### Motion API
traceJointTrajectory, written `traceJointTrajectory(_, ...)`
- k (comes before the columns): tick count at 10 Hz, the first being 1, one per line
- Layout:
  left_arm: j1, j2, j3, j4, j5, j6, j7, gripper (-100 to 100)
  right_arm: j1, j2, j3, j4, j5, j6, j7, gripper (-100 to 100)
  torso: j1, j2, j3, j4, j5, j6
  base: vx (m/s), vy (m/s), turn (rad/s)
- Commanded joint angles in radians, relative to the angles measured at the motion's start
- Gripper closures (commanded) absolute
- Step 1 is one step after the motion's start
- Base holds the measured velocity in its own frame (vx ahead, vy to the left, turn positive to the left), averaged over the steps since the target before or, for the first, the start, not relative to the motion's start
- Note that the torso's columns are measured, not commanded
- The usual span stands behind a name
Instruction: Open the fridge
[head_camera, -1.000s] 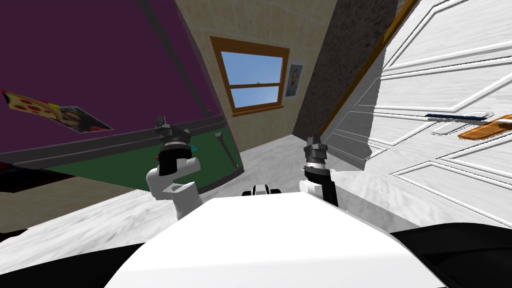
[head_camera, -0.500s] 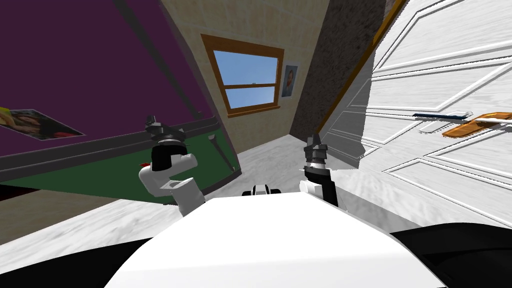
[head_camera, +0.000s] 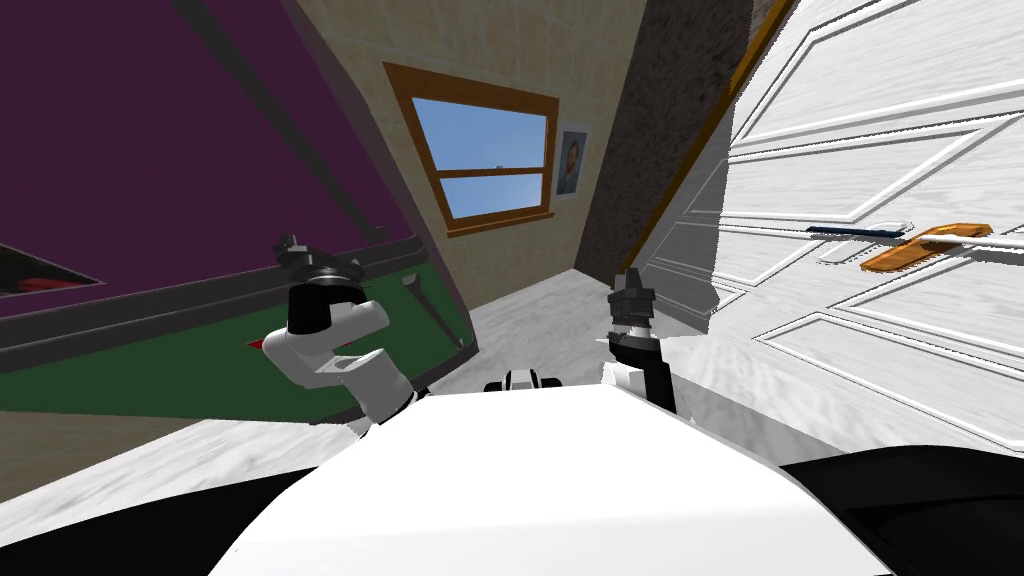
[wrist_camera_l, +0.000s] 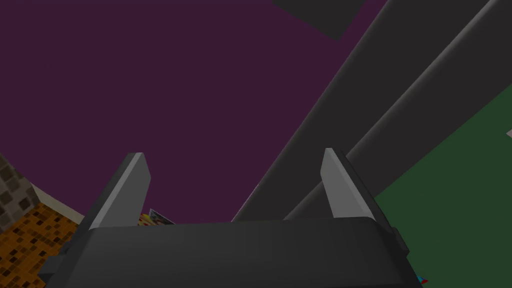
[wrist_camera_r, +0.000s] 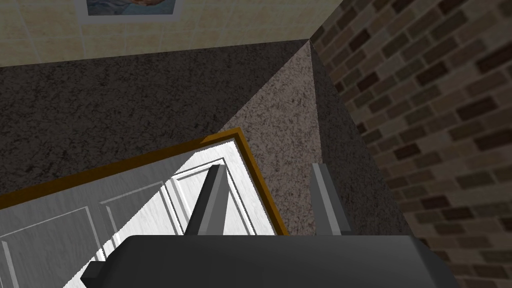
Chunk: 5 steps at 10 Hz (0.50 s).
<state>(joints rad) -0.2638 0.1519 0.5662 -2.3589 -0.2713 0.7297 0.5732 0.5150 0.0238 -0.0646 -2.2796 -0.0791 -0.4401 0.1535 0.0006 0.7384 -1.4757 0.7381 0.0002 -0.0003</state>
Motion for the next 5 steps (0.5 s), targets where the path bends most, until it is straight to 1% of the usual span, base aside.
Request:
traceJointTrajectory(1, -0.037, -0.005, 0.026, 0.006, -0.014, 0.059, 0.024, -100, 0.0, 0.0, 0.0, 0.0, 0.0, 0.0, 0.0, 0, 0.0, 0.0, 0.0, 0.0, 0.0, 0.0, 0.052, -0.036, -0.038)
traceJointTrajectory(2, -0.067, -0.008, 0.046, 0.007, -0.026, 0.097, 0.042, -100, 0.0, 0.0, 0.0, 0.0, 0.0, 0.0, 0.0, 0, 0.0, -0.001, 0.0, 0.0, 0.0, 0.0, 0.065, -0.04, -0.072)
traceJointTrajectory(3, -0.067, -0.008, 0.046, 0.007, -0.026, 0.108, 0.042, -100, 0.0, 0.0, 0.0, 0.0, 0.0, 0.0, 0.0, 0, -0.001, -0.001, -0.001, 0.0, 0.0, 0.0, 0.051, -0.037, -0.041)
traceJointTrajectory(4, -0.097, -0.01, 0.066, 0.008, -0.037, 0.144, 0.06, -100, 0.0, 0.0, 0.0, 0.0, 0.0, 0.0, 0.0, 0, 0.0, 0.0, 0.0, 0.0, 0.0, 0.0, 0.046, -0.038, -0.078)
traceJointTrajectory(5, -0.097, -0.01, 0.066, 0.008, -0.037, 0.155, 0.06, -100, 0.0, 0.0, 0.0, 0.0, 0.0, 0.0, 0.0, 0, -0.001, 0.0, 0.0, 0.0, 0.0, 0.0, 0.043, -0.04, -0.043)
